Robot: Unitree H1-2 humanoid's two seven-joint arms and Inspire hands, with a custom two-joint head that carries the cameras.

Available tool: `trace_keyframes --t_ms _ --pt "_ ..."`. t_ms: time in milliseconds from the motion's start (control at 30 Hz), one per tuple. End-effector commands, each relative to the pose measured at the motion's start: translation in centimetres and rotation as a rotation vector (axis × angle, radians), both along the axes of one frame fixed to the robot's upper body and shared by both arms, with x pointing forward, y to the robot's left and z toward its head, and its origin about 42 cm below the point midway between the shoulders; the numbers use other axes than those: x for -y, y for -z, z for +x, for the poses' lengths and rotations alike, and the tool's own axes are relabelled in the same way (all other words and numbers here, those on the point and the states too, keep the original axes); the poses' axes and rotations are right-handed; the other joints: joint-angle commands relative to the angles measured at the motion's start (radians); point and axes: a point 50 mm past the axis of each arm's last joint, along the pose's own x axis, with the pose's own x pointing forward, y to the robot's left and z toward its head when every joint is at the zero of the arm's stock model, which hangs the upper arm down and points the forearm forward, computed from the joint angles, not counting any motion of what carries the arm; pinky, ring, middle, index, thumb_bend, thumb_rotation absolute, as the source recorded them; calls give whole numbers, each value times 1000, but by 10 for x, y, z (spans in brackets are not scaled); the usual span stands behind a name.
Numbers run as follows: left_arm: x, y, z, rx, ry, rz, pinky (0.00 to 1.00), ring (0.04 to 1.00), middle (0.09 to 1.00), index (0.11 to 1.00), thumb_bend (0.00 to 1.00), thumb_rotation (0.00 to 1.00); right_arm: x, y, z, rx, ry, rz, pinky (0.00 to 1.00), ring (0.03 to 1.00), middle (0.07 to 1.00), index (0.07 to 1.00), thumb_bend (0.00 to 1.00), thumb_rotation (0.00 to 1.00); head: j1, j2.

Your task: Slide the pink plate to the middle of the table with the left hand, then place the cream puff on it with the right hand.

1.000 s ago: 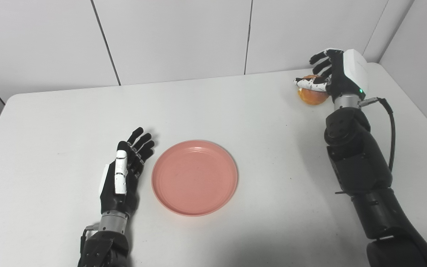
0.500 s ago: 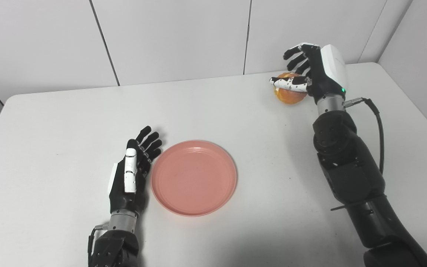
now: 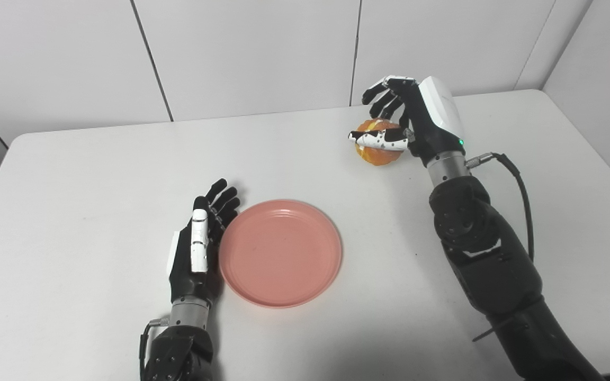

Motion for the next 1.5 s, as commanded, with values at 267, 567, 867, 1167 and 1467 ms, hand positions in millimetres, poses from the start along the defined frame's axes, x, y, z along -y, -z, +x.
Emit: trace_keyframes --t_ms 267,567,867,1167,1467 --pt "8 -15 -1 72 -2 7 906 863 847 821 505 1000 -42 -6 -23 123 -207 3 180 443 436 504 514 0 7 12" --pt "13 -18 -2 65 -2 6 918 867 850 827 479 1000 -71 18 -44 72 -309 -29 195 444 441 507 514 0 22 23" --pt "19 -21 -2 55 -20 11 902 858 845 827 472 1000 -86 46 -60 7 -423 -36 167 377 488 493 510 0 45 31" --pt "21 -23 -2 59 -21 39 886 855 845 834 463 1000 -92 64 -68 -56 -486 -77 206 443 427 515 511 0 51 38" --pt "21 -25 -1 63 -6 34 899 875 859 845 483 1000 -92 76 -70 -114 -472 -184 264 362 487 540 503 0 53 44"
